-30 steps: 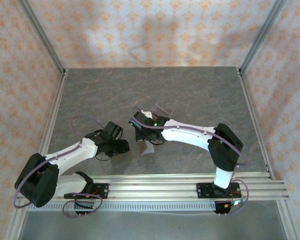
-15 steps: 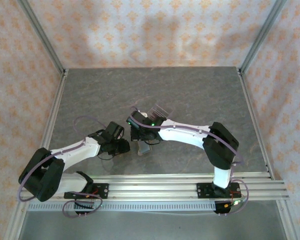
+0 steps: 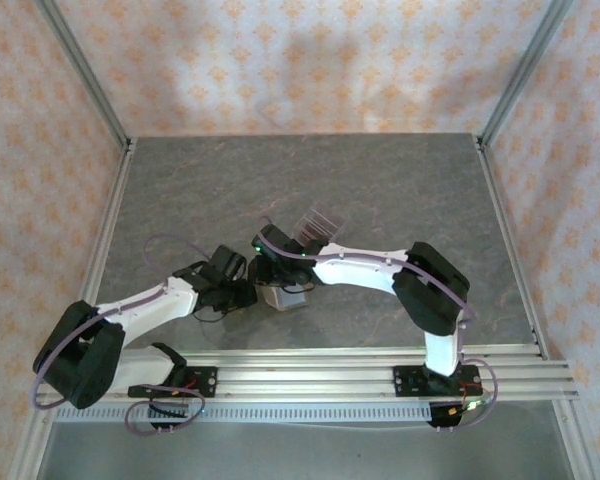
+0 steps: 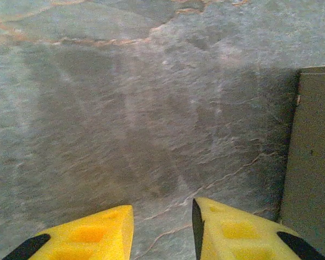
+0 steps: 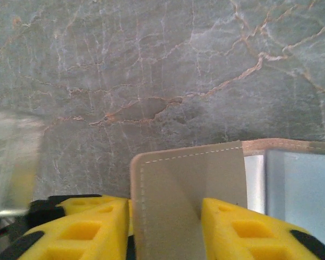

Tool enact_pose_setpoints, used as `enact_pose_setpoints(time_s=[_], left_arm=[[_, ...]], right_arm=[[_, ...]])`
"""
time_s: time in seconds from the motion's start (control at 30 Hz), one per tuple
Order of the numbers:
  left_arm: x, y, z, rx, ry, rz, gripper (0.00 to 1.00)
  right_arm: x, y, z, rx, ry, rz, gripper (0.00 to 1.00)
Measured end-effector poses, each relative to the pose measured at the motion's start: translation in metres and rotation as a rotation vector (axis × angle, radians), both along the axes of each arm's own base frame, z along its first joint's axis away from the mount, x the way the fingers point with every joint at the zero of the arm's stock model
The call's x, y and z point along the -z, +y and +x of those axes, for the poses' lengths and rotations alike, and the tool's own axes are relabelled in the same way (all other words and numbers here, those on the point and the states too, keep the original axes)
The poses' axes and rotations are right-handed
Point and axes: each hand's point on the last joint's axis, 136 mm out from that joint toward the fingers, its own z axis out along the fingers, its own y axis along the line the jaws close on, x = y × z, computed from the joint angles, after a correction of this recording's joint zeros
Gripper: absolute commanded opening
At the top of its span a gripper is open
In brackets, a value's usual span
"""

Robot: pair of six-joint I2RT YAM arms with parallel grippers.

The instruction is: Put the credit cards into the card holder

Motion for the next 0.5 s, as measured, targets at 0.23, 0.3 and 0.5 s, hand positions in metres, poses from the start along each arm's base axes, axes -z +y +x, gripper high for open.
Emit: enact_pose_setpoints(time_s=[0.23, 0.3, 0.5], left_arm=[[-0.021, 0.025, -0.014, -0.074, -0.048, 0.048, 0.41], [-0.027, 0.030, -0.017, -0.089, -0.066, 0.053, 0.41], [-0.039, 0.034, -0.024, -0.091, -0.088, 0.035, 0.42]], right_arm=[[0.018, 0.003, 0.003, 0.011, 0.041, 0.047, 0.51], [0.023, 0.004, 0.005, 0.013, 0.047, 0.048, 0.55], [0.035, 0.006, 0.005, 0.013, 0.056, 0.040, 0.64]])
